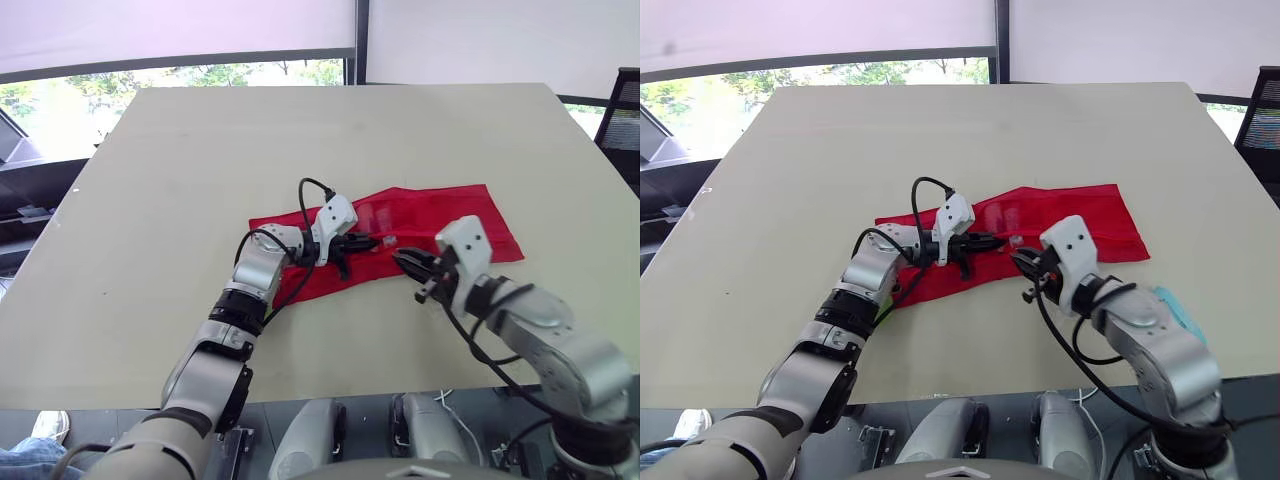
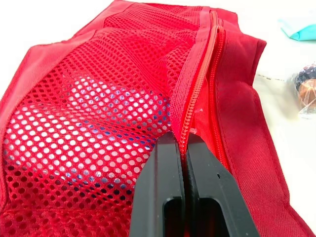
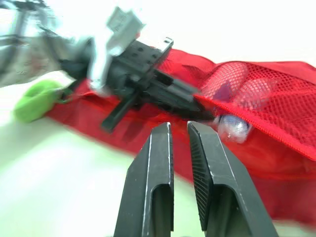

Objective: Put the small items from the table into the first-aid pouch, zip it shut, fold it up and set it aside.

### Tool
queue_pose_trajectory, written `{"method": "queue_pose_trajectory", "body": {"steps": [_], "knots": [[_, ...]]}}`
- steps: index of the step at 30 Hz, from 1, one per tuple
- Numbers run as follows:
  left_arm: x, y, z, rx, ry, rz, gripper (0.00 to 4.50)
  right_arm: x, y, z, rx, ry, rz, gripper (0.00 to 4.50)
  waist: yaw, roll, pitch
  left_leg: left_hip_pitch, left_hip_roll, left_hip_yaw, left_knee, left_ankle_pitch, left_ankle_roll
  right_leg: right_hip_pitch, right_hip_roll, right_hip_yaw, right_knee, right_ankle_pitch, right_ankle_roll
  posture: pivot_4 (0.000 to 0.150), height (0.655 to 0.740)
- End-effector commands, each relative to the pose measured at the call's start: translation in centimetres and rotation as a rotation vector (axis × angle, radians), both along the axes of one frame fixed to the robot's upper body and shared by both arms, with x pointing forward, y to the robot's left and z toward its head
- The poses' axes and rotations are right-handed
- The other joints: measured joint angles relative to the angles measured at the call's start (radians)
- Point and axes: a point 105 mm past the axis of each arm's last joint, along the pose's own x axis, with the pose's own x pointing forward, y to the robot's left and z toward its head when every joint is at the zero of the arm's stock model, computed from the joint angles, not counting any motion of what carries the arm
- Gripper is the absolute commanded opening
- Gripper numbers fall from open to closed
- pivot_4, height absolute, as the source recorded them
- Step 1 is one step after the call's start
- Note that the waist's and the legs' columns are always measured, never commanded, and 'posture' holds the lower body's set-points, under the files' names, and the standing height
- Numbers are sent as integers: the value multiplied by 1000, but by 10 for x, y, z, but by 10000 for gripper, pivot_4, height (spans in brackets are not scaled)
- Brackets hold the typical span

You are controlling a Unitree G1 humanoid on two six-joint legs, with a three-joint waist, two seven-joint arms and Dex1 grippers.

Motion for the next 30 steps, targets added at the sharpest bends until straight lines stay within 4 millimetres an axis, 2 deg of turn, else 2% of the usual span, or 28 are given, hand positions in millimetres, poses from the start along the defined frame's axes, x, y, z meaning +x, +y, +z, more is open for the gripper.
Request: {"method": "queue_pose_trajectory", "body": {"steps": [1,3,4,5,6,9,12,13,21,26,30], "knots": [[7,17,8,6,-30,41,0,-25,-56,26,2,-194,-52,6045,8,0,0,0,0,0,0,0,0,0,0,0,0,0,0,1500,7395],[9,21,7,10,-30,50,0,-41,-79,18,-17,-150,-66,6045,8,0,0,1,0,1,0,-1,2,1,0,0,-1,0,0,1500,7395],[9,22,7,11,-30,51,0,-47,-86,16,-20,-143,-67,9872,6,0,0,1,0,1,0,-2,3,2,0,0,-1,0,1,1500,7395],[9,23,7,13,-30,53,0,-54,-93,12,-48,-137,-69,11108,5,0,0,2,1,1,0,-2,4,2,0,0,-1,0,1,1500,7395],[10,25,6,15,-30,55,0,-63,-101,9,-69,-128,-68,14237,6,1,0,2,3,3,0,-3,5,2,1,1,-1,0,1,1500,7395],[11,27,6,20,-31,56,0,-84,-120,7,-109,-115,-70,28828,8,1,0,2,4,2,0,-3,5,2,2,0,-1,-1,3,1500,7395],[11,27,6,24,-33,49,0,-96,-131,11,-123,-117,-73,42658,8,1,0,2,4,3,0,-3,5,2,1,1,-1,0,1,1500,7395],[12,27,6,26,-34,47,0,-99,-136,14,-135,-120,-75,44463,8,1,0,2,4,2,0,-3,5,2,1,1,-1,0,1,1500,7395],[13,25,7,31,-38,32,0,-118,-167,27,-201,-108,-107,44463,12,0,0,1,4,2,0,-3,5,2,0,0,-2,0,1,1500,7395],[12,25,4,35,-33,24,0,-126,-203,33,-275,-91,-203,44463,16,1,0,1,4,2,0,-3,5,2,-1,0,-3,0,1,1500,7395],[11,24,2,40,-31,14,0,-132,-215,33,-306,-72,-211,44463,18,1,0,1,4,2,0,-3,5,2,-1,0,-3,0,1,1500,7395]]}}
